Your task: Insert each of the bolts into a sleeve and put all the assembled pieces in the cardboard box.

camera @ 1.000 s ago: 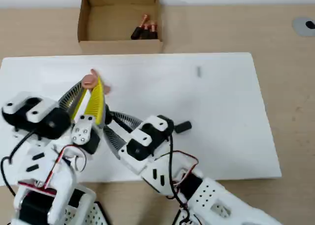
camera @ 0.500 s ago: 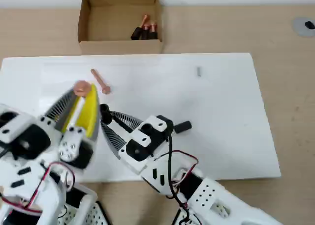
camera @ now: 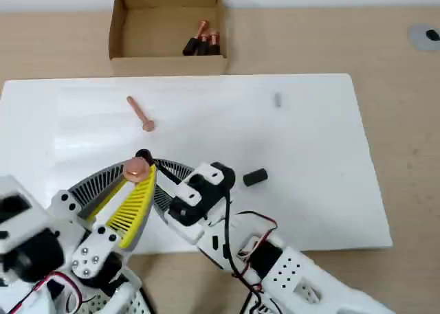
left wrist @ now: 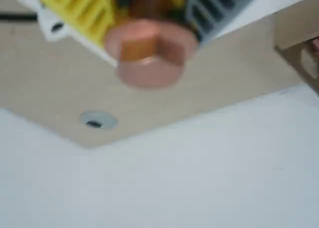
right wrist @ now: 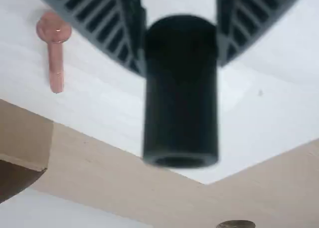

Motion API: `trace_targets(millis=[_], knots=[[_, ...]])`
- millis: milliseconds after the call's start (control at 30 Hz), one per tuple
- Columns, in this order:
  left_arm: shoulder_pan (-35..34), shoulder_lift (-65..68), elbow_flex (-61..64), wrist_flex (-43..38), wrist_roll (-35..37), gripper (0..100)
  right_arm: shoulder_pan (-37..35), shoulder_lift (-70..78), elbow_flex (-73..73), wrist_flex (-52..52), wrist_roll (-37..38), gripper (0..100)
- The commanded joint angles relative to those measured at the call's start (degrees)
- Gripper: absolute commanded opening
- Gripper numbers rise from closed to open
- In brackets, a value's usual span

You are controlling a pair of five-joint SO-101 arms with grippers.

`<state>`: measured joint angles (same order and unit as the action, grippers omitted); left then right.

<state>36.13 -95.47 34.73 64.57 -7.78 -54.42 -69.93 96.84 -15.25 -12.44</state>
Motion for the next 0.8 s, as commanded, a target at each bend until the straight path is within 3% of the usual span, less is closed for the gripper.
trace_targets(millis=[0,333,467,767], knots=[[0.7,0.84,-3.96,1.67,-2.73,1,-0.75,-1.45,0.13,-2.02,1.32,1.0],[0.62,0.84,-4.75,1.41,-12.31,1,-0.75,-1.45,0.13,-2.81,1.41,1.0],[-1.76,0.84,-3.96,-3.16,-13.45,1,-0.84,-1.45,0.13,-2.81,1.41,1.0],[-3.16,0.84,5.98,-11.96,-4.57,1,-1.01,-1.45,0.13,-2.99,1.32,1.0]])
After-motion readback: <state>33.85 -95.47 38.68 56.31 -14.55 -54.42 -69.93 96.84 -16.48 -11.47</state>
